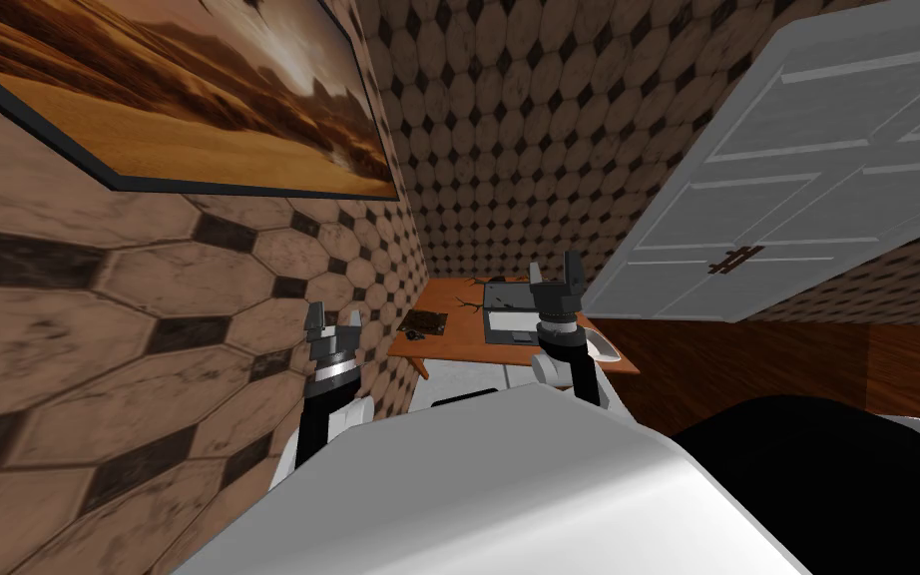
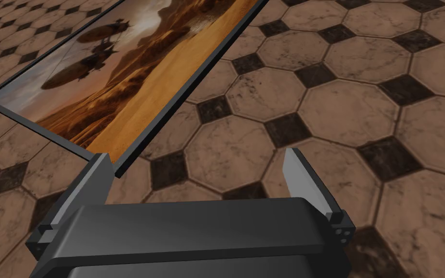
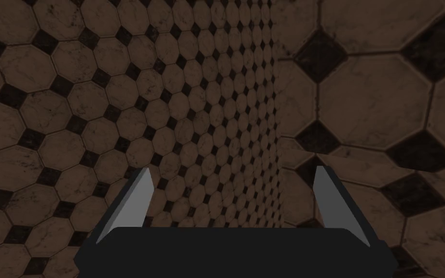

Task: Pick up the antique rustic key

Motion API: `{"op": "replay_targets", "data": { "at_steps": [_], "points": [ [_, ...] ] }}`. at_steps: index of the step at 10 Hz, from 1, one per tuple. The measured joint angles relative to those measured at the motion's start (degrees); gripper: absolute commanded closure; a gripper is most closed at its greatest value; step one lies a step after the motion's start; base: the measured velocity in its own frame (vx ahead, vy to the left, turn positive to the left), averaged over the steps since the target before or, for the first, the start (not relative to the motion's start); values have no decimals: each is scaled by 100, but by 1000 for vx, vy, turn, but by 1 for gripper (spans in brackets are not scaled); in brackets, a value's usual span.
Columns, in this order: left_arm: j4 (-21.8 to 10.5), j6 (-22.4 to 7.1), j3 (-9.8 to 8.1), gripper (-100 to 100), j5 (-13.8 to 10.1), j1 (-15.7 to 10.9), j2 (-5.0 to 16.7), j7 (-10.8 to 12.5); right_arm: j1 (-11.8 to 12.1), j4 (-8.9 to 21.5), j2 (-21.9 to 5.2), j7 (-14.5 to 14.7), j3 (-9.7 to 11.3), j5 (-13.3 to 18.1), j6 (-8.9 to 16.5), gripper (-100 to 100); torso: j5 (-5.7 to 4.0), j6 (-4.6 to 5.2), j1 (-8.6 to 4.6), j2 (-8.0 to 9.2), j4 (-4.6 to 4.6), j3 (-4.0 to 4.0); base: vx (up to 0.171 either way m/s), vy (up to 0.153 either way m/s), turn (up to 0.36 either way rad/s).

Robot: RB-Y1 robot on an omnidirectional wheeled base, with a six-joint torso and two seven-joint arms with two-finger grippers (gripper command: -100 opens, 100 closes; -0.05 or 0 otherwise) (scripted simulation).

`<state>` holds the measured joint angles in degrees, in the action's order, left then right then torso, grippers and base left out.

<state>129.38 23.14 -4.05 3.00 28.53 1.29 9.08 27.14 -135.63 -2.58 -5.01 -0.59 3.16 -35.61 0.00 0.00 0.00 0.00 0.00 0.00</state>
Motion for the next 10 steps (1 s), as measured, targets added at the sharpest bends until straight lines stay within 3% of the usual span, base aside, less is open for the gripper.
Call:
{"op": "replay_targets", "data": {
  "at_steps": [6, 10],
  "points": [
    [-725, -374, -5, -100, 28, -337, 472, -253, 0, 0, -1, 0, 0, 0, 0, 0, 5, 1, 24, 9, 2, 5, -41, 54, -87],
    [-1430, -702, 4, -100, 107, -651, 743, -396, 0, 0, -1, 0, 0, 0, 0, 0, 5, 1, 24, 0, 0, 0, -8, 49, -91]
  ]
}}
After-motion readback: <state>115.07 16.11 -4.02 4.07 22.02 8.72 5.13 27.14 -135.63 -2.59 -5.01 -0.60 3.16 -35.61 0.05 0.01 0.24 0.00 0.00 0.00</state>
